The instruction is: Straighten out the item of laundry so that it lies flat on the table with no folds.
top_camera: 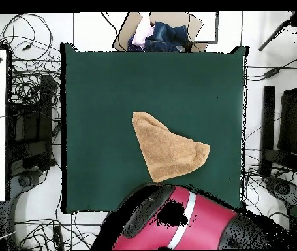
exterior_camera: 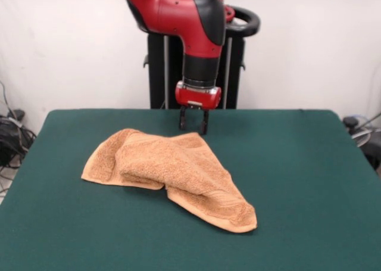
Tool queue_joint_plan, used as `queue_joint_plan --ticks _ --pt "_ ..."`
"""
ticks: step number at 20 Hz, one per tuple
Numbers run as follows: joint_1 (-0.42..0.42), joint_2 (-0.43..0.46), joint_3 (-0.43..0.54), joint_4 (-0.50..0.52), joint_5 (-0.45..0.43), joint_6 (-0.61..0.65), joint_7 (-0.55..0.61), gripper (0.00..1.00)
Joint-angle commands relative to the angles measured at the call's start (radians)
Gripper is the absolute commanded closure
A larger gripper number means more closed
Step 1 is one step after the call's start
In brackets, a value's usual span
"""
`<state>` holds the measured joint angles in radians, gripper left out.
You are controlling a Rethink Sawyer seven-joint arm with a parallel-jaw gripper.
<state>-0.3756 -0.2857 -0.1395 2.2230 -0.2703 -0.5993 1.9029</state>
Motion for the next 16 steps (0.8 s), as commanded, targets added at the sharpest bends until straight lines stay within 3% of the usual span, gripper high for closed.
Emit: queue_joint_plan --ticks 1,16 --pt "-0.011 0.060 0.105 -0.201 0.030 -0.052 0.179 0.00" --pt "-0.006 -0.003 0.106 -0.175 0.037 -0.021 0.176 0.00"
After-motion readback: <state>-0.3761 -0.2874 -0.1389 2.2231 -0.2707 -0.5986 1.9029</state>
